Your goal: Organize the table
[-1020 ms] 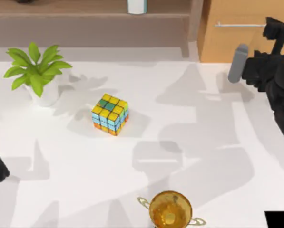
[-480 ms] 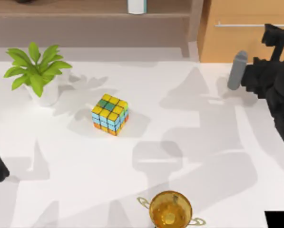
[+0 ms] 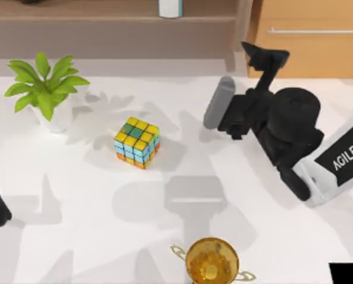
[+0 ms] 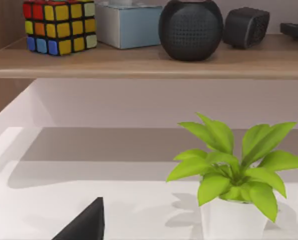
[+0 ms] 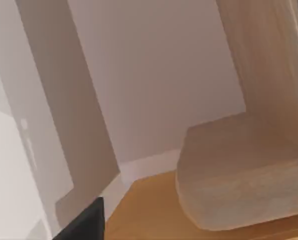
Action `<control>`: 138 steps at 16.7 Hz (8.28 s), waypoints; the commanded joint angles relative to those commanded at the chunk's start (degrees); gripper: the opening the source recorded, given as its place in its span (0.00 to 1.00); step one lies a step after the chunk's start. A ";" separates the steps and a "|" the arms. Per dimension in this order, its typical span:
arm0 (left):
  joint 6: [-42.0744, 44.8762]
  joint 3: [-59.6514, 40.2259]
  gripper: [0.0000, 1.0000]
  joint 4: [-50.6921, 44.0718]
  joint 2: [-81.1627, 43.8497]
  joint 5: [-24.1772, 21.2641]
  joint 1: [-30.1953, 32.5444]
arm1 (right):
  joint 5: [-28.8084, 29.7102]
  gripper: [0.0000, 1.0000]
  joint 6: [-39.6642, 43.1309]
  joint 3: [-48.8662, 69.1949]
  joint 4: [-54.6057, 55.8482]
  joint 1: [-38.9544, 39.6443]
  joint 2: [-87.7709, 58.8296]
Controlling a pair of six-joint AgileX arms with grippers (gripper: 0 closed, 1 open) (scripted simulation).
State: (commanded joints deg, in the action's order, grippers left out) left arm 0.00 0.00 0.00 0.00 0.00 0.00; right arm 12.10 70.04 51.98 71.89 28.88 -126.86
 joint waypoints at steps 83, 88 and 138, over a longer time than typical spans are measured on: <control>0.00 0.00 1.00 0.00 0.00 0.00 0.00 | 5.65 0.00 -90.90 20.67 -39.60 9.28 17.38; 0.00 0.00 1.00 0.00 0.00 0.00 0.00 | -14.71 0.00 -107.01 0.91 -40.25 2.90 30.03; 0.00 0.00 1.00 0.00 0.00 0.00 0.00 | -36.71 0.68 -153.84 5.95 -32.95 -56.72 13.70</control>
State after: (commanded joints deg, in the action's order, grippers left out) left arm 0.00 0.00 0.00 0.00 0.00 0.00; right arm -24.60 -83.80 57.94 38.95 -27.84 -113.17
